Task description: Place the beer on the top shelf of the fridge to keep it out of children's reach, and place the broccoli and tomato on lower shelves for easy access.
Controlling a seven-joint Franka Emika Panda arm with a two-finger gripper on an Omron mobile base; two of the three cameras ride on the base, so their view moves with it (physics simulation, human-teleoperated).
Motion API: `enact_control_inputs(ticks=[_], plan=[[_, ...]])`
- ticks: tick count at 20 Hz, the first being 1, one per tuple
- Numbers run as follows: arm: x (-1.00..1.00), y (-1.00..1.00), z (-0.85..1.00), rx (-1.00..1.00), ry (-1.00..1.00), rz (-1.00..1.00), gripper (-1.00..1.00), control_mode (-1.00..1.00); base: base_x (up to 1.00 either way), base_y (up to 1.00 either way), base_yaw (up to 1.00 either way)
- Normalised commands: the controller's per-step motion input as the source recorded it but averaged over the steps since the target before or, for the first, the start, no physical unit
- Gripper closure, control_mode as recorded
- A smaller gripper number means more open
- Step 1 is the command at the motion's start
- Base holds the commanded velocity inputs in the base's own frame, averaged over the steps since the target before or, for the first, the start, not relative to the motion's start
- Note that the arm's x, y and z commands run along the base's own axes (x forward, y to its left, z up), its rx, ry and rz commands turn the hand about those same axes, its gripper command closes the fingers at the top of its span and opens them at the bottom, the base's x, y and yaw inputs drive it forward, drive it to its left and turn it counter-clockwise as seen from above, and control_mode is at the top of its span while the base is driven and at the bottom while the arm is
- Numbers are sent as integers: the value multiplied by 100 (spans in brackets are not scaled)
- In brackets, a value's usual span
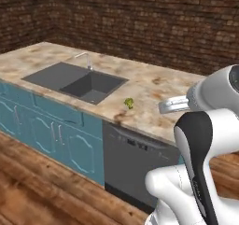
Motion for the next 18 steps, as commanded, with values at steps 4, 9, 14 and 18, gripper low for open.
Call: enact_control_inputs(ticks=[4, 9, 14, 18], plan=[[0, 0, 0, 0, 0, 0, -100, 100, 41, 77, -57], [0, 0, 0, 0, 0, 0, -100, 100, 35, 82, -56], [0, 0, 0, 0, 0, 0, -100, 100, 32, 84, -56], [0, 0, 0, 0, 0, 0, -100, 100, 31, 80, -55]])
